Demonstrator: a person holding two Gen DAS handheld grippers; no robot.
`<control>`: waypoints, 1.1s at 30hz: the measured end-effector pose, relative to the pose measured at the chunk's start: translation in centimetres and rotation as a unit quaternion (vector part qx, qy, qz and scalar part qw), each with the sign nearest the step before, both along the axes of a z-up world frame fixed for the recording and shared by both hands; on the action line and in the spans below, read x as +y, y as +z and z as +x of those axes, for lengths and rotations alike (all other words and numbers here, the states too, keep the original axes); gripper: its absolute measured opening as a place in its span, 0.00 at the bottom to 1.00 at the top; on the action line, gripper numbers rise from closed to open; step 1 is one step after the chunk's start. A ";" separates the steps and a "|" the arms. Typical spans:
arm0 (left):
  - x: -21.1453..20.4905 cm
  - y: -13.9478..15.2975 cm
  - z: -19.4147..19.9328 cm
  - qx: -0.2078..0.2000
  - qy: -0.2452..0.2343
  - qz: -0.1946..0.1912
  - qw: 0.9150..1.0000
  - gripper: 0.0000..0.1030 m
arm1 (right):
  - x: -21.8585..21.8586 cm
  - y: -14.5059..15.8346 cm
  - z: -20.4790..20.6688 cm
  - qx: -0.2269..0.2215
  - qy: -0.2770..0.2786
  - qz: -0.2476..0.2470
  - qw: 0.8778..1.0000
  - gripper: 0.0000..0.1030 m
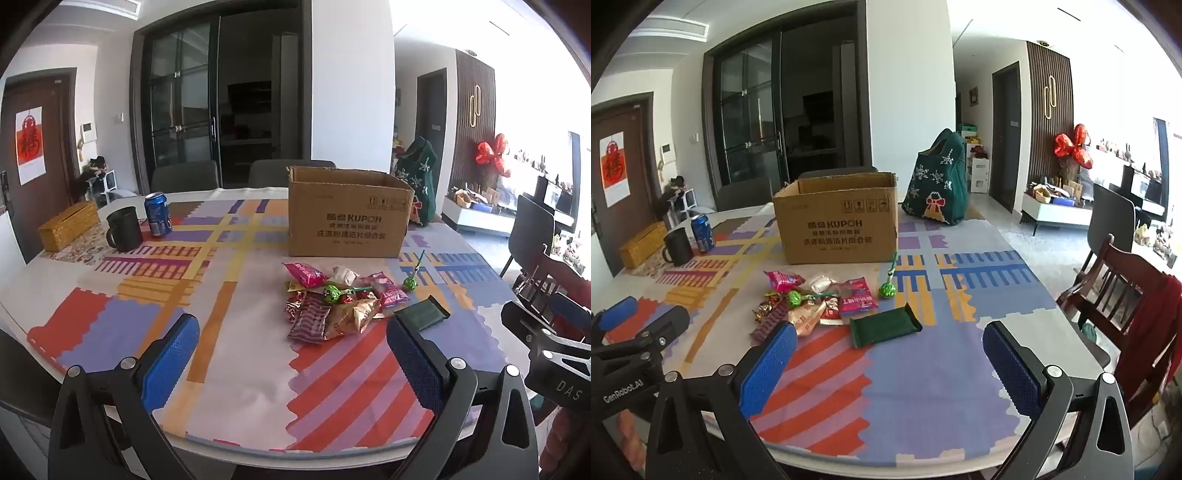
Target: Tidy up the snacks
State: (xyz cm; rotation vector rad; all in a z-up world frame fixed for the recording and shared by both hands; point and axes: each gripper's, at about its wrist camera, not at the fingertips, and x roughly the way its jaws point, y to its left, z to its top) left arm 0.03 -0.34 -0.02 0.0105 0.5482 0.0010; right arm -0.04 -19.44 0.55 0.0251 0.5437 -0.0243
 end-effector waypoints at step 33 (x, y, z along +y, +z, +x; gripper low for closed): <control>0.5 0.6 -0.7 -0.014 -0.003 -0.013 1.000 1.00 | 0.5 0.6 -0.8 -0.010 0.005 -0.010 1.000 0.99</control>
